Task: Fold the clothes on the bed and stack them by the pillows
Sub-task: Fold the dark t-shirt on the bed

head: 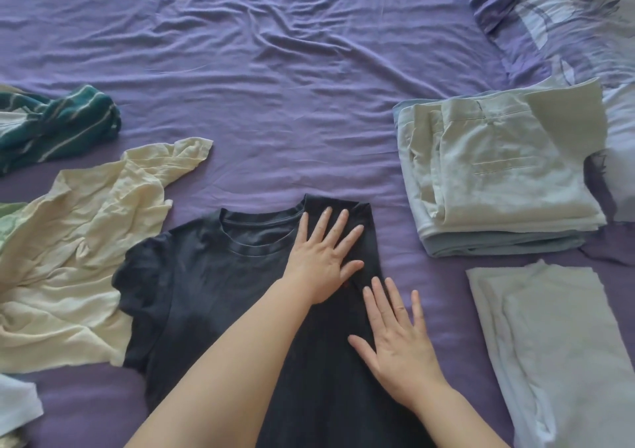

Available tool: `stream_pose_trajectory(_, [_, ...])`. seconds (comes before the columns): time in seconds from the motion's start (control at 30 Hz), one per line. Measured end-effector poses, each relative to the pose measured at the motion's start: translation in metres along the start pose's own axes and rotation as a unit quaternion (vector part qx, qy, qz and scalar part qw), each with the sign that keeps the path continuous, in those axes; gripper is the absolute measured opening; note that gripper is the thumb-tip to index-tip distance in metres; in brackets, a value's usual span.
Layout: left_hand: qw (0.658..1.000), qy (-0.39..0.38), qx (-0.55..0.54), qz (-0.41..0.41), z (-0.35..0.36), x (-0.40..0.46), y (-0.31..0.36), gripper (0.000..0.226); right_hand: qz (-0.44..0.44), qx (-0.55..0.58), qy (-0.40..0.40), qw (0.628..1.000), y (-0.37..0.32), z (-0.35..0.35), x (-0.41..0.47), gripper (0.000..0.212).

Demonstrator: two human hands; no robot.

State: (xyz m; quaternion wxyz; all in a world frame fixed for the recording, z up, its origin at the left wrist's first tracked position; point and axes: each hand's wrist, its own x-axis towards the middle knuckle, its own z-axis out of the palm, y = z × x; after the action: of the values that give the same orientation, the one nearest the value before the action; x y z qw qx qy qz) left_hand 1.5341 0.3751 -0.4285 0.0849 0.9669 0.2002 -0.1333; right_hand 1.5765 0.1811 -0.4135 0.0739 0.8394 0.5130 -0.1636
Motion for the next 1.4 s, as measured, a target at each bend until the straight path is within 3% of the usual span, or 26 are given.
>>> stream_pose_trajectory(0.33, [0.982,-0.027,-0.012,-0.188,-0.006,-0.136,-0.107,0.061,-0.103,0.006,-0.022,0.994,-0.100,-0.041,0.028,0.065])
stream_pose_trajectory(0.47, [0.952,0.013,-0.060,-0.299,-0.010,-0.171,-0.156,0.063,-0.180,-0.006,-0.020,0.983,-0.159,-0.050,0.050,0.065])
stream_pose_trajectory(0.6, [0.915,0.068,-0.161,-0.363,-0.011,-0.179,-0.191,0.066,-0.202,-0.007,-0.036,0.979,-0.200,-0.054,0.079,0.062])
stream_pose_trajectory(0.67, [0.899,0.081,-0.190,-0.385,-0.015,-0.178,-0.203,0.055,-0.207,0.024,-0.044,0.977,-0.210,-0.052,0.100,0.063])
stream_pose_trajectory(0.77, [0.898,0.102,-0.205,-0.375,-0.020,-0.179,-0.214,0.036,-0.255,0.065,0.030,0.964,-0.223,-0.068,0.128,0.059])
stream_pose_trajectory(0.87, [0.899,0.156,-0.296,-0.281,-0.029,-0.180,-0.216,0.029,-0.304,0.141,0.102,0.937,-0.236,-0.090,0.154,0.056])
stream_pose_trajectory(0.97, [0.854,0.157,-0.414,-0.273,-0.040,-0.181,-0.213,0.028,-0.309,0.201,0.104,0.924,-0.243,-0.109,0.173,0.038])
stream_pose_trajectory(1.07, [0.824,0.135,-0.441,-0.327,-0.039,-0.188,-0.204,0.037,-0.312,0.217,0.129,0.916,-0.243,-0.117,0.181,0.012])
stream_pose_trajectory(1.17, [0.834,0.111,-0.390,-0.374,-0.030,-0.198,-0.194,0.036,-0.288,0.239,0.102,0.922,-0.245,-0.114,0.180,0.013])
stream_pose_trajectory(1.27, [0.818,0.152,-0.412,-0.372,-0.028,-0.205,-0.187,0.027,-0.305,0.255,0.010,0.918,-0.252,-0.111,0.171,0.027])
stream_pose_trajectory(1.4, [0.803,0.175,-0.436,-0.367,-0.025,-0.212,-0.174,0.030,-0.294,0.314,-0.023,0.902,-0.256,-0.118,0.158,0.021])
